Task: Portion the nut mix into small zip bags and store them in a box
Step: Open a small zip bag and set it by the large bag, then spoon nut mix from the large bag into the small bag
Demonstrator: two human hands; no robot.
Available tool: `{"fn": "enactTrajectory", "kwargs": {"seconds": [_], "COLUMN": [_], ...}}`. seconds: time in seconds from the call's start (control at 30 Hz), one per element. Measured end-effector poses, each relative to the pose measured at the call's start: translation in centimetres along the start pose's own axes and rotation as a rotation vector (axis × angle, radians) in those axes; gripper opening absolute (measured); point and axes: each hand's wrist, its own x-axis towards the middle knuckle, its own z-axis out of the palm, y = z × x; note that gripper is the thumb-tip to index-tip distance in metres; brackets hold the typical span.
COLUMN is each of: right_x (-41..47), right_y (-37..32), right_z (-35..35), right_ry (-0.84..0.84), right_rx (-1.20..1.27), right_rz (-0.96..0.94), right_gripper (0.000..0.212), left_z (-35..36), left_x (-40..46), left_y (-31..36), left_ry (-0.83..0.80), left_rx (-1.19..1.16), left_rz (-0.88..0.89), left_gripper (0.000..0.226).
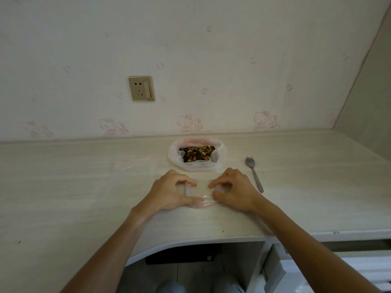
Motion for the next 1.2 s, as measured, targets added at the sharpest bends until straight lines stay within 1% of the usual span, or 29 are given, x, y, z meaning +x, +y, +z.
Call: {"fn": "enactTrajectory", "kwargs": {"seconds": [0.07, 0.13, 0.2, 0.27, 0.33, 0.4, 0.43, 0.47, 0.53, 0.57, 0.6, 0.67, 0.73, 0.8, 0.93, 1.0, 1.07, 1.17, 1.2], "right_x": [-0.2, -0.4, -0.6, -0.7, -0.9, -1.1, -1.3, -1.4, -1.7, -1.7, -1.7, -1.5, -1.0, -0.6, -0.2, -0.1, -0.1, 0.1, 0.4], "right_y": [0.1, 0.0, -0.1, 0.3, 0.9, 1.8, 2.4, 2.9, 3.5, 3.5, 3.4, 3.3, 3.4, 3.7, 4.7, 5.0, 5.2, 4.4, 4.0], "right_z": [0.1, -0.5, -1.3, -1.9, -2.5, -3.2, -3.6, -4.0, -4.3, -4.3, -4.2, -4.0, -3.9, -3.8, -3.8, -4.0, -4.3, -4.9, -5.2], "right_ry": [0.024, 0.051, 0.085, 0.165, 0.317, 0.435, 0.438, 0.396, 0.249, 0.205, 0.199, 0.229, 0.233, 0.229, 0.251, 0.275, 0.329, 0.46, 0.479], "right_rx": [0.073, 0.326, 0.587, 0.669, 0.564, 0.338, 0.209, 0.083, -0.149, -0.233, -0.28, -0.283, -0.25, -0.217, -0.159, -0.106, 0.005, 0.322, 0.411], "right_rz": [0.006, 0.049, 0.121, 0.166, 0.188, 0.252, 0.306, 0.368, 0.483, 0.507, 0.513, 0.509, 0.522, 0.538, 0.527, 0.502, 0.448, 0.353, 0.321], "right_gripper": [0.02, 0.013, 0.011, 0.01, 0.009, 0.011, 0.014, 0.019, 0.027, 0.028, 0.025, 0.015, 0.013, 0.018, 0.023, 0.022, 0.019, 0.013, 0.013], "left_z": [0.0, -0.2, -0.3, -0.3, -0.5, -0.7, -0.8, -1.0, -1.2, -1.3, -1.3, -1.1, -1.0, -0.9, -0.6, -0.4, -0.2, -0.1, -0.1], "left_x": [-0.3, -0.5, -0.9, -1.2, -1.5, -1.4, -1.3, -1.2, -0.8, -0.5, -0.2, 0.3, 0.9, 1.5, 3.0, 4.0, 5.0, 6.6, 7.1], "left_y": [0.4, 0.7, 0.9, 0.9, 1.1, 1.0, 1.0, 1.0, 1.0, 0.9, 0.9, 0.8, 0.6, 0.2, -0.4, -0.7, -0.9, -1.0, -1.1], "left_ry": [0.03, 0.096, 0.175, 0.246, 0.298, 0.33, 0.333, 0.331, 0.329, 0.337, 0.35, 0.396, 0.459, 0.514, 0.561, 0.573, 0.577, 0.558, 0.548], "left_rx": [-0.088, -0.225, -0.346, -0.459, -0.531, -0.546, -0.54, -0.528, -0.505, -0.495, -0.485, -0.462, -0.428, -0.397, -0.393, -0.394, -0.409, -0.494, -0.526], "left_rz": [-0.024, -0.042, -0.067, -0.086, -0.112, -0.112, -0.105, -0.094, -0.076, -0.071, -0.067, -0.067, -0.087, -0.1, -0.149, -0.162, -0.184, -0.223, -0.227], "left_gripper": [0.078, 0.067, 0.052, 0.035, 0.021, 0.016, 0.015, 0.014, 0.014, 0.015, 0.016, 0.019, 0.023, 0.03, 0.052, 0.058, 0.063, 0.072, 0.073]}}
